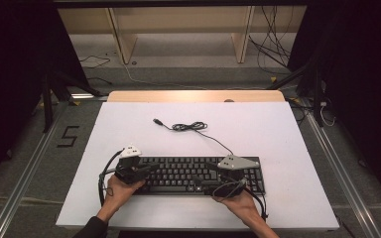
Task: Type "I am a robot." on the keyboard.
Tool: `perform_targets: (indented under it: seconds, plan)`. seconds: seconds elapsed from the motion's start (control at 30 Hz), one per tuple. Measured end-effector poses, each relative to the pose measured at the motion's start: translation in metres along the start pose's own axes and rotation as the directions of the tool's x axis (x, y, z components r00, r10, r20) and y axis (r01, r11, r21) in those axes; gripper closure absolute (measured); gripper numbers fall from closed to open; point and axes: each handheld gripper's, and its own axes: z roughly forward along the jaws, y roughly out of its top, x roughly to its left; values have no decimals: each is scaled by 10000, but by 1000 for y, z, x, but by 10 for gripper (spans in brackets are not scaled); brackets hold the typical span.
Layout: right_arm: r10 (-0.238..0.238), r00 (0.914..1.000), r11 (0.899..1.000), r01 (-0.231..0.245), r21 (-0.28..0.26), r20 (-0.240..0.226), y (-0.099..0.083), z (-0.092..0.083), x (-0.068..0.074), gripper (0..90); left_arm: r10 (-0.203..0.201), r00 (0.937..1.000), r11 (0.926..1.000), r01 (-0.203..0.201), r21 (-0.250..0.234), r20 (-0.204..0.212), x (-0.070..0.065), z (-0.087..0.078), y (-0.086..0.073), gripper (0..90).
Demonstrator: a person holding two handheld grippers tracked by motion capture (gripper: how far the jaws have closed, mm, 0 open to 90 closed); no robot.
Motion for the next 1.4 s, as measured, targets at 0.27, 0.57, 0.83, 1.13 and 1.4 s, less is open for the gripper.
perform_targets:
  seconds: [0.27, 0.57, 0.83, 1.13, 1.4]
  plan:
    - [21, 10000, 10000, -21, -2, -19, 0, 0, 0, 313, -47, 9999, 9990, 51, 440, -100, 2, 9, 0, 888]
    - [30, 10000, 10000, -30, -52, -90, 0, 0, 0, 301, 66, 9999, 9965, -53, 840, -152, 1, 15, -3, 889]
    - [17, 10000, 9999, -18, -103, -95, 1, -1, 1, 300, 148, 9996, 9958, -126, 902, -234, 0, 18, -5, 892]
    - [8, 10000, 9999, -9, -171, -57, 2, -2, 1, 300, 145, 9991, 9981, -121, 601, -393, 0, 13, -4, 854]
    - [3, 10000, 9999, -3, -119, -7, 1, 0, -2, 297, -285, 9996, 9993, 285, -237, -10, 4, -6, -3, 635]
